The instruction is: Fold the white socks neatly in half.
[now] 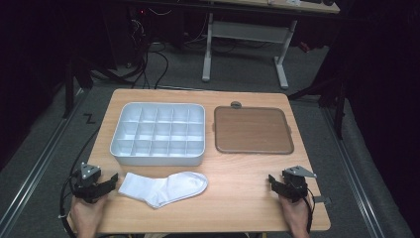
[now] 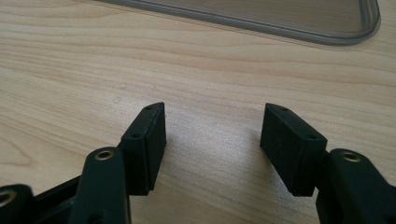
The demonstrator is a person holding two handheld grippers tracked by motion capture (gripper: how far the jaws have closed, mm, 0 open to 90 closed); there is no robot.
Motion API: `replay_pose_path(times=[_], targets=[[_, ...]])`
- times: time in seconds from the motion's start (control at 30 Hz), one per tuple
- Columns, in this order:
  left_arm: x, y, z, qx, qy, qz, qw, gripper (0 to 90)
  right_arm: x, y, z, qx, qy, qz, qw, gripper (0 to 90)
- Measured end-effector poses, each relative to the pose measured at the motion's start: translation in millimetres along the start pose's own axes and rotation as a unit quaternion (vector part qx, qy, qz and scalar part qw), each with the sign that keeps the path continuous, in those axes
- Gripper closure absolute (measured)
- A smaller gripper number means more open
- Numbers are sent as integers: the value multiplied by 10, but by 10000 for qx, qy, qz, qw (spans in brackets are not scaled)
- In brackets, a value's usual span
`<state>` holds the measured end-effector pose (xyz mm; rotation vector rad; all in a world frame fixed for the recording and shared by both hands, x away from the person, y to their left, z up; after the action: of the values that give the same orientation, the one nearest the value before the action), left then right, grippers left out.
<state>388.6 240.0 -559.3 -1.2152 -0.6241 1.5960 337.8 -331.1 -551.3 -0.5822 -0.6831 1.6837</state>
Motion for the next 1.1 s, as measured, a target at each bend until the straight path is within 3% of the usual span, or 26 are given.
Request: replay_pose_path(times=[0.5,0.57,0.63,0.73,0.83,0.9,1.1], targets=[[-3,2,-1,12,16,-4,10000,328,-21,-2,2,-15,-44,-36,10000,446],[-4,3,-1,16,22,-13,10000,326,-41,0,10,-27,-153,-120,9998,453],[-4,3,-1,17,23,-11,10000,325,-71,6,19,-69,-423,-243,9988,464],[-12,10,-6,42,26,-36,10000,303,-85,17,31,-86,-465,-299,9984,488],[-22,18,-13,70,51,-50,9999,258,-72,19,32,-79,-380,-202,9990,490],[-26,19,-14,78,67,-39,9999,246,-13,18,24,-23,-130,85,9999,485],[-26,22,-10,103,89,-47,9999,238,27,13,18,-29,28,-12,10000,476]])
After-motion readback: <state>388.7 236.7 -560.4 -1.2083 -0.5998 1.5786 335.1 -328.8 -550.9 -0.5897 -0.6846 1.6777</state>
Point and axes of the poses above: each handheld gripper's, and its own axes: z roughly backward along the jaws, y roughly out of its underside, x roughly to its left, the point moved 3 cm from there along -z, roughly forward along the jaws, and after that the axes turned 2 degrees about x, right-handed, at the moved point
